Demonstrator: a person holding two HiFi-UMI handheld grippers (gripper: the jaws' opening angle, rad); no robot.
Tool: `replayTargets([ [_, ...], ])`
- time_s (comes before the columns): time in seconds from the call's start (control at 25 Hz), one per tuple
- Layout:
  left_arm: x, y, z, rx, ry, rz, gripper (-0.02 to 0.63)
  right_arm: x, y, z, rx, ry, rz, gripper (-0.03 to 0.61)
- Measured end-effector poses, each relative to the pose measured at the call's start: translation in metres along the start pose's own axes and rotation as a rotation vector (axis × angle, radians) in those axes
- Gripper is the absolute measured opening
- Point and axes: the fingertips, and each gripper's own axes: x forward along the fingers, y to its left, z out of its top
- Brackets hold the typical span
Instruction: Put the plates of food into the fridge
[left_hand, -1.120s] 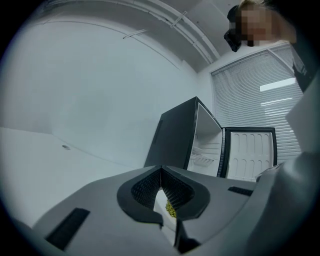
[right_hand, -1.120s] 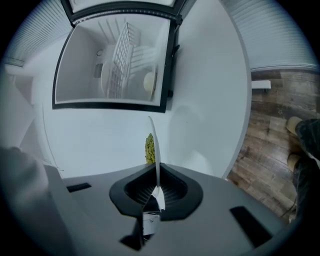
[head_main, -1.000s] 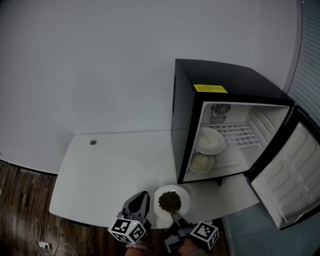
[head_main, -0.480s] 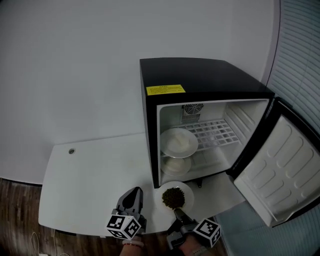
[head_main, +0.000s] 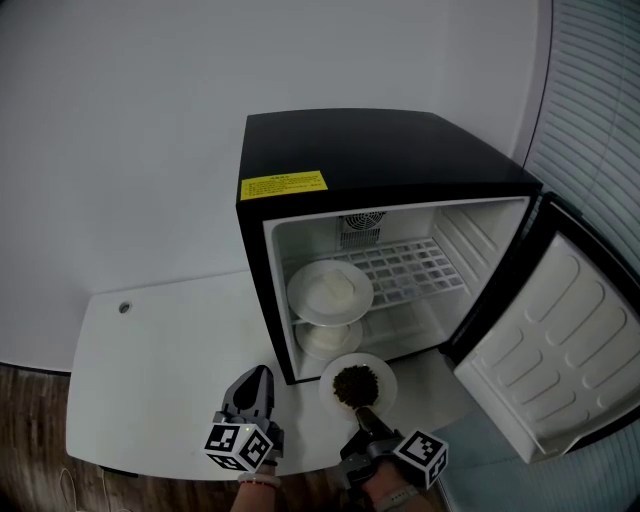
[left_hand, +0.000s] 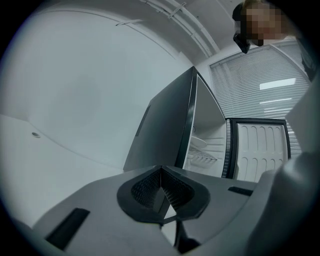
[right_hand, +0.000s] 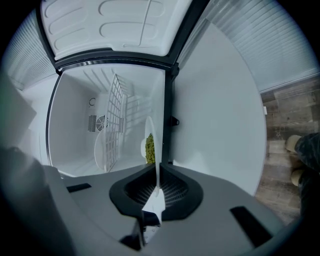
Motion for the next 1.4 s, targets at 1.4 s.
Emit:
replayTargets([
  [1.4, 0.037, 0.009, -0.001, 0.024, -0.007, 0.036, 0.009, 0.053, 0.016, 0.122, -0.082, -0.229, -0.093, 0.017],
])
